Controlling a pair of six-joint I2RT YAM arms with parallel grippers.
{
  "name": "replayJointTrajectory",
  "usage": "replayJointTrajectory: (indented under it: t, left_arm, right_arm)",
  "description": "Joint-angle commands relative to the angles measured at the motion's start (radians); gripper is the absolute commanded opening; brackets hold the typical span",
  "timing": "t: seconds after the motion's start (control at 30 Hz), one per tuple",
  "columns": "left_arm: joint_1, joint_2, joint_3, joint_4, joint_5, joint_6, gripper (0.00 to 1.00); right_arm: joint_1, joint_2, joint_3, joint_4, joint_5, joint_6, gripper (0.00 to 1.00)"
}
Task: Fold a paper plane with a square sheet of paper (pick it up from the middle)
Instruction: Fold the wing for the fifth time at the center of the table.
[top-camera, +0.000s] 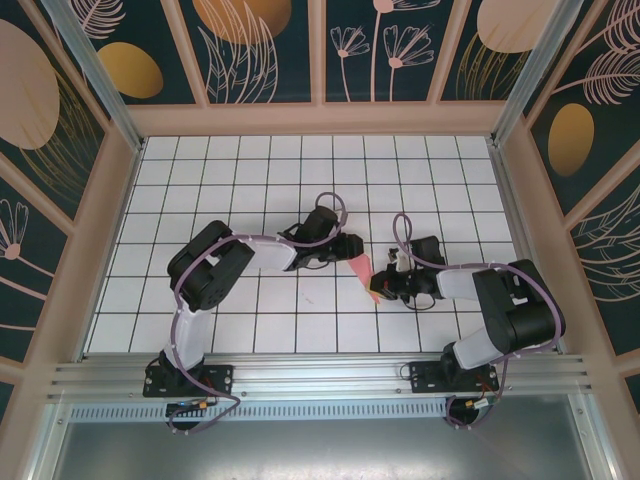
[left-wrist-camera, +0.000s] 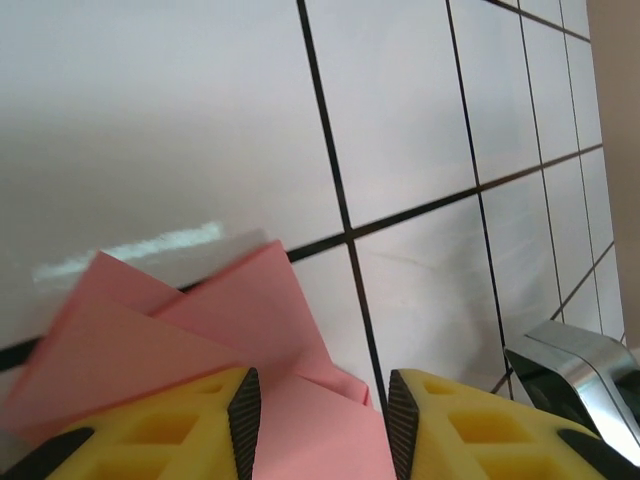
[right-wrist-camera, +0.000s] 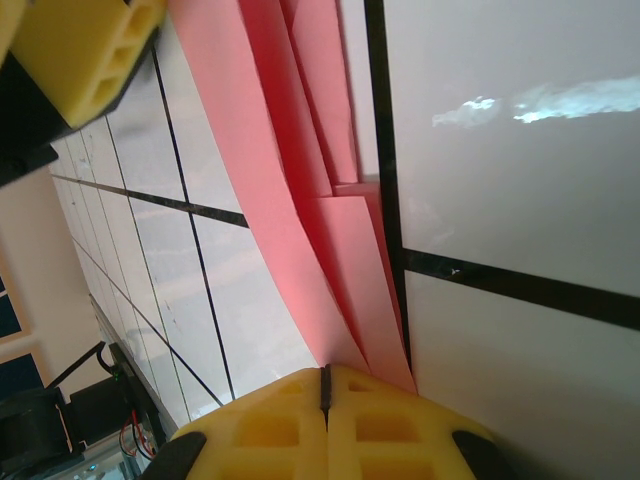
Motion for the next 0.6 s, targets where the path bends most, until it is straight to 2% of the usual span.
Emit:
replayJointTrajectory:
  t: [0.0, 0.57]
  left_arm:
    - [0.032, 0.041, 0.018, -0.033, -0.045, 0.044, 0.42]
    - [0.079, 0.084, 0.073, -0.056, -0.041, 0.122, 0.46]
  right_arm:
    - [-0.006, 0.049, -0.056, -0.147, 0.209, -0.029, 0.00]
    - [-0.004, 0.050, -0.056, -0.145, 0.210, -0.029, 0.00]
